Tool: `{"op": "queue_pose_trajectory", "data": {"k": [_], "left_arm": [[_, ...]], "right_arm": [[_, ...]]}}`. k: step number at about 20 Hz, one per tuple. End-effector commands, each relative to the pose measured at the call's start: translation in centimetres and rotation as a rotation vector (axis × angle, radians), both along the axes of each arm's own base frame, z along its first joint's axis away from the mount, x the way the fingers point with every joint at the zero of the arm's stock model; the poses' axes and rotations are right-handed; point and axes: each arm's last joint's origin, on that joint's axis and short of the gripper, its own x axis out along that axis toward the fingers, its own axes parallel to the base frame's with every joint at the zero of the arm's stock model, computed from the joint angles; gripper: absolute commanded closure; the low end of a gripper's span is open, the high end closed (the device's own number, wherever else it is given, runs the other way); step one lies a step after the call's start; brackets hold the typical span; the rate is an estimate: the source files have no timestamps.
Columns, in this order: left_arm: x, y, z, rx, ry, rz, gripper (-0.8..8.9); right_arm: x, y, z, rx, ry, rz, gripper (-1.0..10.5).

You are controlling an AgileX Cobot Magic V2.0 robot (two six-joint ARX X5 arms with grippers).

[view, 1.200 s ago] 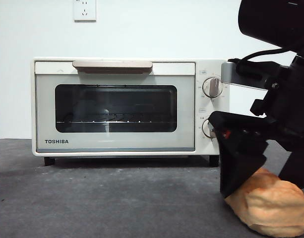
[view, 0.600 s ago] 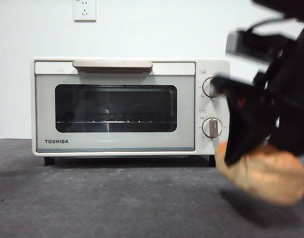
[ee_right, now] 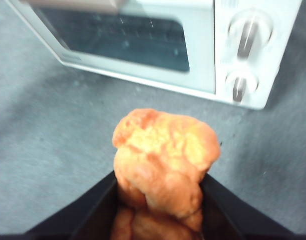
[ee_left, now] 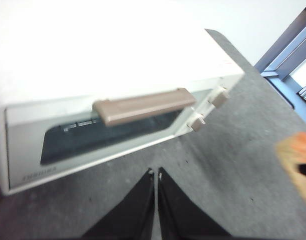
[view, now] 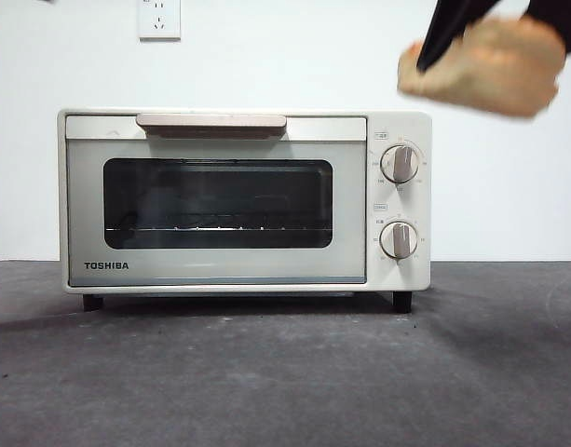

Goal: The left arm flap open the oven, the right arm pick bread and place it into oven, the left arm flap close the oven

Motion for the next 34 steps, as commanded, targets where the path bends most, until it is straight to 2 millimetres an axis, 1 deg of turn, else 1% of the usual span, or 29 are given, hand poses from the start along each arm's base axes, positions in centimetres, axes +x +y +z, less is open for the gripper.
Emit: {"op": "queue_pose_trajectory", "data": {"k": [1,4,8,11,16,20,26,34], "left_arm": [[1.8,-1.3,0.2,-0.003,-0.021,-0.009,7.97],[3.7,-2.7,-0.2,0.02,-0.026,-0.01,7.97],[6.0,-4.4,-0.7,0.042,-0.047,-0.002,7.97],[7.4,-5.3,-1.4,0.073,-0.057,0.006,7.97],[9.0,-6.5,-2.5,0.152,-0.07,0.011,7.97],[9.9,-7.3,-2.9,0.196,-0.087,0.016,7.97],[10.2,-7.8,-3.2,0.221,-0.11,0.021,7.97],[10.6,-8.4,-4.6,0.262,-0.047,-0.008,7.97]], "right_arm": [[-0.4,-0.1,1.6,0.009,-0.039,0.026,7.4],[-0.7,-0.4,2.5,0.016,-0.06,0.032,7.4],[-1.1,-0.8,2.8,0.017,-0.061,0.032,7.4],[-1.3,-1.1,2.8,0.009,-0.053,0.032,7.4],[-1.5,-1.2,2.8,0.011,-0.055,0.032,7.4],[-1.5,-1.3,2.9,0.013,-0.056,0.032,7.4],[-1.5,-1.3,2.9,0.013,-0.056,0.032,7.4],[-1.5,-1.3,2.9,0.013,-0.057,0.032,7.4]]}}
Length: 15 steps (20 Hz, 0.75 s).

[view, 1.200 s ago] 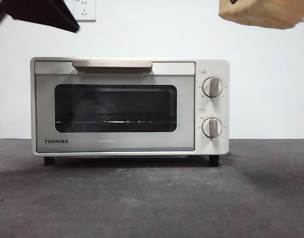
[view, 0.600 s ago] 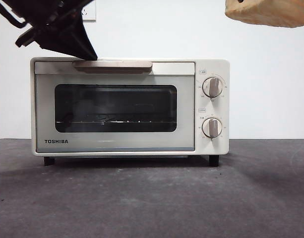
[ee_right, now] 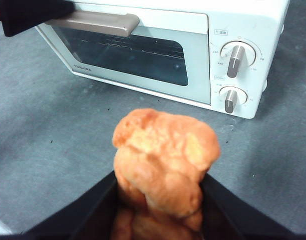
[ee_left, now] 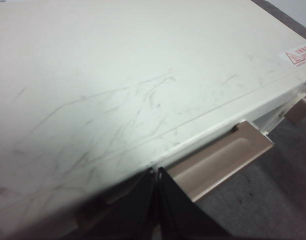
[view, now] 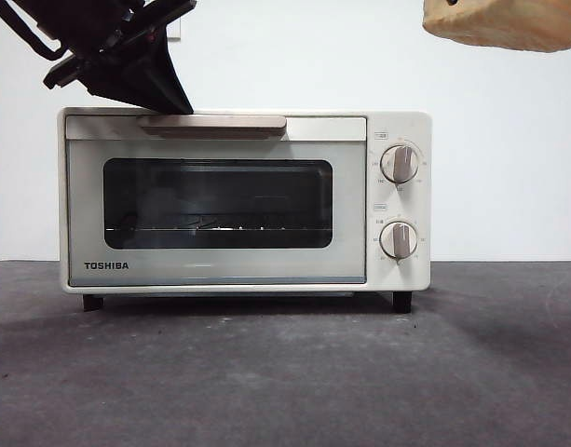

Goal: The left arm flap open the oven, the right arm pick bread and place it into oven, the left arm flap close the oven

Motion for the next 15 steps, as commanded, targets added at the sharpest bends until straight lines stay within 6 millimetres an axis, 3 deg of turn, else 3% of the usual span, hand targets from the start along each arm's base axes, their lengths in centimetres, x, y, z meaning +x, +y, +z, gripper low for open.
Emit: {"op": "queue_pose_trajectory", "data": {"k": [1,15], "left_arm": [[0.4,-0.7,-0.9,0.042,0.044,-0.019,7.97],[-2.6,-3.1,-2.7,0.136,0.26,-0.169,7.97]], "right_arm": [[-0.1,0.2,0.5,0.007,-0.019,0.017,7.4],[-0.1,0.2,0.5,0.003,-0.024,0.019,7.4]]}}
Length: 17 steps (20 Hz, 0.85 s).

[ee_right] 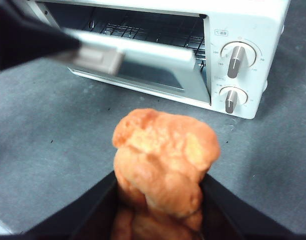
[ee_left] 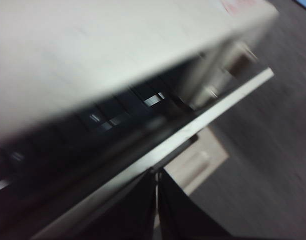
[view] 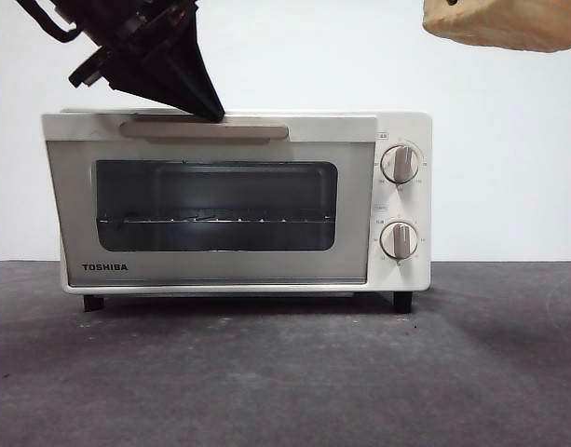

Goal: The left arm flap open the oven, the right arm pick bread and place it into oven, the left arm flap close the oven

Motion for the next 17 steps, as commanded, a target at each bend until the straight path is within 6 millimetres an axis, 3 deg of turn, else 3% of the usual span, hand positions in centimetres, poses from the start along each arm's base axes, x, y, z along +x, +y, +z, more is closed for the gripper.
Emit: {"op": "queue_pose_trajectory", "data": {"k": [1,11,17], "left_arm": [[-0.4,-0.5,-2.6,0.094,0.146,-0.035,7.97],[-2.9,-1.5,-3.6,0.143,0.346,-0.153,7.97],[-3.2,-1.5,-3.8,0.157,0.368,-0.162,7.97]], "right_arm": [[-0.1,0.2,0.5,0.003,-0.023,0.019,7.4],[-0.1,0.2,0.5,-0.009,-0.033,0.021,7.4],[-0.1,0.2,0.5,-0.008,-0.031,0.033,7.4]]}}
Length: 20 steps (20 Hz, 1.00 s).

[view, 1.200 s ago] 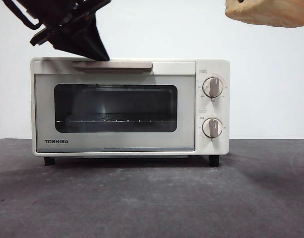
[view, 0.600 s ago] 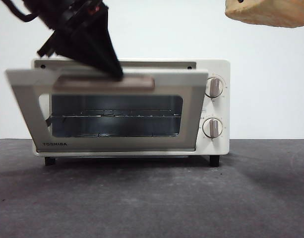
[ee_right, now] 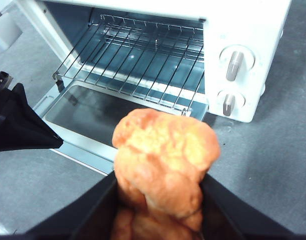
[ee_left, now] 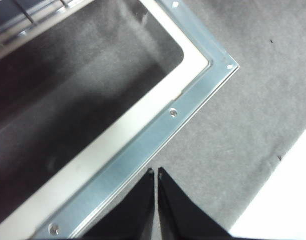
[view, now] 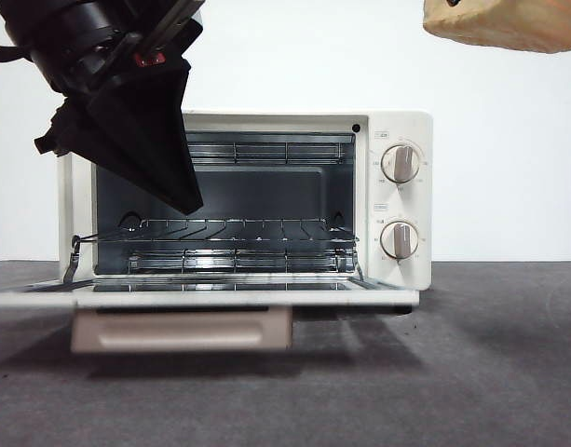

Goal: The left arm flap open the oven, the right arm pick bread and place it into oven, the left arm flap close the oven

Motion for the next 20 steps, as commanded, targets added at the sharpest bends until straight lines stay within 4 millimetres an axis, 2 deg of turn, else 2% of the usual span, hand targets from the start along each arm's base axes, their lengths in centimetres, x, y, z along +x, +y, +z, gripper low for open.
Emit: {"op": "queue_pose_trajectory", "data": {"k": [1,4,6,9,11,15,20], "left_arm": [[0.1,-0.3,0.3,0.005,-0.022,0.006,7.97],[0.0,0.7,1.3,0.018,-0.084,0.062,7.97],[-0.5,2.2,3.0,-0.032,-0.13,0.099,7.98],[-2.0,5.7,5.6,-0.073,-0.204,0.189,7.98],[-3.4,8.0,6.5,-0.088,-0.234,0.231,7.98],[-6.4,11.1,6.3,-0.119,-0.26,0.285,7.98],[-9.3,12.5,4.3,-0.129,-0.263,0.3,7.98]], "right_arm": [[-0.1,0.2,0.5,0.012,-0.014,0.026,7.4],[0.1,0.5,0.3,0.016,0.0,0.043,7.4],[0.6,1.1,0.0,0.023,0.031,0.063,7.4],[2.0,2.8,-0.8,0.041,0.064,0.095,7.4],[3.3,4.3,-1.5,0.066,0.086,0.128,7.4],[5.9,7.2,-3.9,0.09,0.161,0.143,7.4],[9.1,10.4,-5.3,0.069,0.189,0.131,7.4]]}}
